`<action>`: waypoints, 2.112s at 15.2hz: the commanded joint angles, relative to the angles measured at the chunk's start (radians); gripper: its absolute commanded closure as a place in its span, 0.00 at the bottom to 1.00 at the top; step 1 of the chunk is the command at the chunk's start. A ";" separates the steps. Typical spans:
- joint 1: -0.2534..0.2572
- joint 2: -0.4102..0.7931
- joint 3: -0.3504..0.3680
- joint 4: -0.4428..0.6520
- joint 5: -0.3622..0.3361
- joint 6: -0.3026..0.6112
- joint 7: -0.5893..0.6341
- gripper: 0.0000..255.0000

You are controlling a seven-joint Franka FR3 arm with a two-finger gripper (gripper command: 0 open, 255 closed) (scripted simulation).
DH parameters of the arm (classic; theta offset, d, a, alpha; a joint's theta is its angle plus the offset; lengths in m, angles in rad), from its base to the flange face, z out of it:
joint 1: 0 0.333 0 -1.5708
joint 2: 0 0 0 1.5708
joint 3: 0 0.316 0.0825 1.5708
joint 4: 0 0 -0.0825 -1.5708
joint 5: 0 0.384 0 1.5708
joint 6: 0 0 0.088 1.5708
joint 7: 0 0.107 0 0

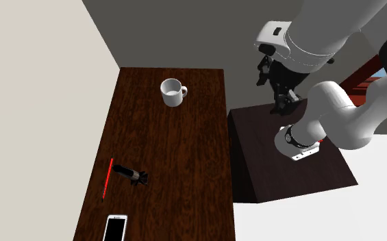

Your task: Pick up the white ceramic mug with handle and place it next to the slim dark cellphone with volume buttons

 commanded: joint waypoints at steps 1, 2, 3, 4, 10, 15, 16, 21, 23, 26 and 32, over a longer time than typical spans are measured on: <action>0.000 0.000 0.000 0.000 0.000 0.000 0.000 0.00; -0.003 0.019 -0.014 -0.009 -0.007 0.031 -0.011 0.00; -0.007 0.038 -0.028 -0.016 -0.014 0.062 -0.022 0.00; -0.010 0.059 -0.042 -0.022 -0.020 0.092 -0.032 0.00; -0.025 0.209 -0.124 -0.028 -0.045 0.272 -0.097 0.00; -0.032 0.362 -0.191 0.005 -0.042 0.409 -0.157 0.00; -0.033 0.395 -0.203 0.016 -0.038 0.434 -0.170 0.00; -0.036 0.569 -0.262 0.089 0.003 0.548 -0.244 0.00; -0.039 0.643 -0.282 0.128 0.030 0.586 -0.278 0.00; -0.048 0.757 -0.306 0.196 0.081 0.633 -0.332 0.00; -0.091 0.994 -0.321 0.372 0.202 0.687 -0.441 0.00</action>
